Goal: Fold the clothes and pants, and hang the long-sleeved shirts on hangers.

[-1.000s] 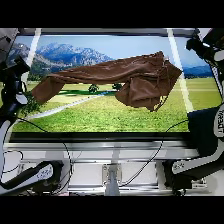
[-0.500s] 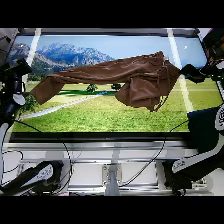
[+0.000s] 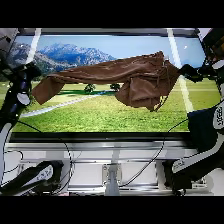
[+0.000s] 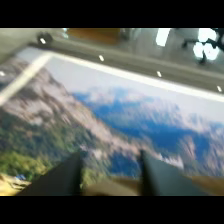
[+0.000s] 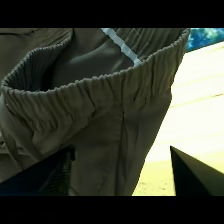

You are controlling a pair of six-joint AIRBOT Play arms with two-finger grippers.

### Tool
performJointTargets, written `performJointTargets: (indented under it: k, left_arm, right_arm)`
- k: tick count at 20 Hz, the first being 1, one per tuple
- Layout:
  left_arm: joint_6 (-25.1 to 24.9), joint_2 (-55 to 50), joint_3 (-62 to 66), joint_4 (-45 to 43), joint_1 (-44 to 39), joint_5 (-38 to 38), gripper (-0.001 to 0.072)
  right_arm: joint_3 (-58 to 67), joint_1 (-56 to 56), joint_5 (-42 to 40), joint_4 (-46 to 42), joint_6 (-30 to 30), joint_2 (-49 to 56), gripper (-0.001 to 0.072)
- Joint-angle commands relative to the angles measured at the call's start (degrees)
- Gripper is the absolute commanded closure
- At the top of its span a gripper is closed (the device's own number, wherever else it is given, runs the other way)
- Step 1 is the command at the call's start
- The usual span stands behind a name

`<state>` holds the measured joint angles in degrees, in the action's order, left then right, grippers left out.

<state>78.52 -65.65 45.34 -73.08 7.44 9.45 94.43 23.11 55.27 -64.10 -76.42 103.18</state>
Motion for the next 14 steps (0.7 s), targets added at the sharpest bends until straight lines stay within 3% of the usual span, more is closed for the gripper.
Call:
performJointTargets:
  k: [1,2,3,4,5,7,10,14]
  left_arm:
    - [-1.09,0.04,-0.02,-2.58,-5.95,-13.31,0.0523]
    - [-1.05,0.04,-0.02,-3.28,-9.22,-15.85,0.0548]
    - [-1.05,0.04,-0.02,-3.26,-12.79,-17.49,0.0655]
    - [-1.03,0.04,-0.02,-3.23,-16.17,-18.03,0.0688]
    - [-1.01,0.04,-0.02,-3.21,-19.50,-18.08,0.0688]
    - [-0.61,0.04,-0.02,-2.08,-26.18,-18.38,0.0688]
    - [4.83,0.04,0.15,7.74,-33.42,-25.05,0.0689]
    - [5.07,0.04,0.15,9.31,-39.21,-28.09,0.0688]
  right_arm:
    - [0.02,0.00,-2.29,-0.79,-0.04,0.04,0.0332]
    - [0.02,0.00,-2.40,-0.98,0.00,0.04,0.0583]
    - [0.02,0.00,-3.15,-1.64,-0.24,0.24,0.0631]
    - [0.02,0.09,-3.93,-1.66,-1.84,0.68,0.0439]
    - [0.02,0.48,-4.02,-1.51,-2.80,1.20,0.0395]
    - [0.02,2.01,-3.43,1.20,-3.17,2.78,0.0372]
    - [0.02,5.07,-3.13,9.42,-3.45,5.35,0.0268]
    - [0.04,6.95,-3.89,16.72,-0.52,8.94,0.0158]
